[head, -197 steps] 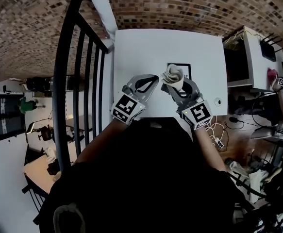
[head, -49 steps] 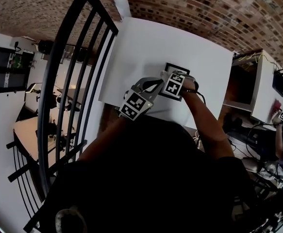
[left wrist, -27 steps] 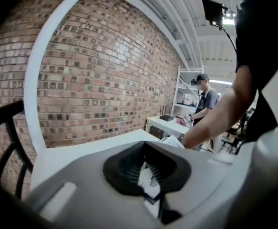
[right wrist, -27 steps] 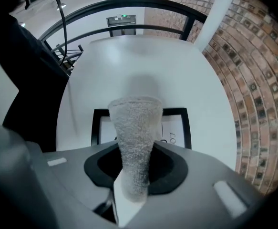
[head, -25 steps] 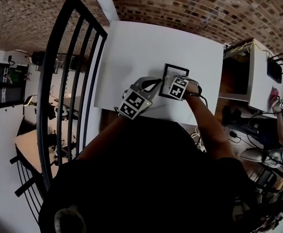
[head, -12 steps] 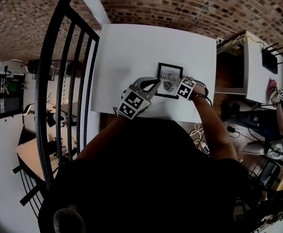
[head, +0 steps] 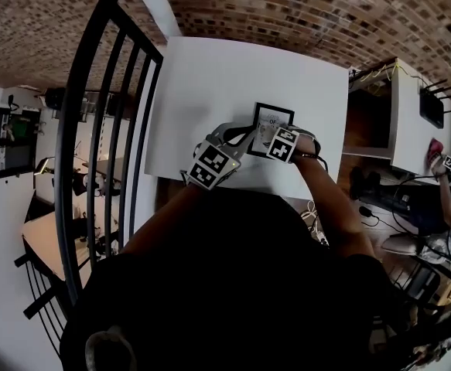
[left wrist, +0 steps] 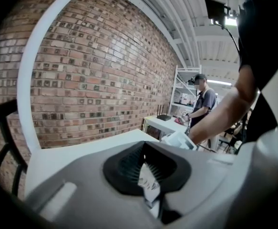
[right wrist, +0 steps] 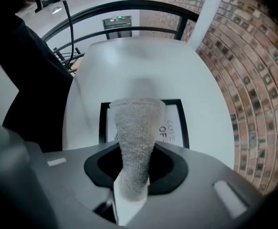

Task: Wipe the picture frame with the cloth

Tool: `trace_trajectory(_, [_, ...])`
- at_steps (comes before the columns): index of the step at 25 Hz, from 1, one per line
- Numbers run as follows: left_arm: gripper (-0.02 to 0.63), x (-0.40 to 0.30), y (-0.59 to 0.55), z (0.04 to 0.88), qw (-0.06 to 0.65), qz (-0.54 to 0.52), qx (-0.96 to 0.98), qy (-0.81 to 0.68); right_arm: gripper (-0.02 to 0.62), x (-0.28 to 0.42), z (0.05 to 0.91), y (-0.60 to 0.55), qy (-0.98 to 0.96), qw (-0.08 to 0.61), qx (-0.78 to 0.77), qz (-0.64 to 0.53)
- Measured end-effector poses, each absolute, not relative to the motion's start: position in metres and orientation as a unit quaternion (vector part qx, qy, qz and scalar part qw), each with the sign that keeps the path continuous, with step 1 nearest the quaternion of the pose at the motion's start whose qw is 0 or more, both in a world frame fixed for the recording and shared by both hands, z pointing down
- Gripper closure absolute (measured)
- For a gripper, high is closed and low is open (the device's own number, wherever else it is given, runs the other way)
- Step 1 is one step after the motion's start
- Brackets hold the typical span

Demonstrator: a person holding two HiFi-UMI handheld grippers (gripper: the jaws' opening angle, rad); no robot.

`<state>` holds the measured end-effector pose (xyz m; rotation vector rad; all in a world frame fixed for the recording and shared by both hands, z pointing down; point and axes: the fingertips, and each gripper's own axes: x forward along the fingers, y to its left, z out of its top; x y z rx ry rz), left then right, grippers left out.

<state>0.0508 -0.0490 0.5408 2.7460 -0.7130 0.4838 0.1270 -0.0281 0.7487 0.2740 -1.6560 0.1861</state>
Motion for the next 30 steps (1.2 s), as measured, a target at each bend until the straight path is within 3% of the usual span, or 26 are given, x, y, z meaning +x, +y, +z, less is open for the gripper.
trace_trajectory(9, [0.604,0.034,-0.048,0.545,0.147,0.164,0.937,-0.27,0.48,0.074,0.764,-0.006,-0.74,0.667,0.057,0.062])
trace_trajectory(30, [0.604,0.07,-0.047,0.549,0.153,0.17,0.95,-0.211,0.48,0.173,0.768,0.017,-0.704,0.683,0.136,0.14])
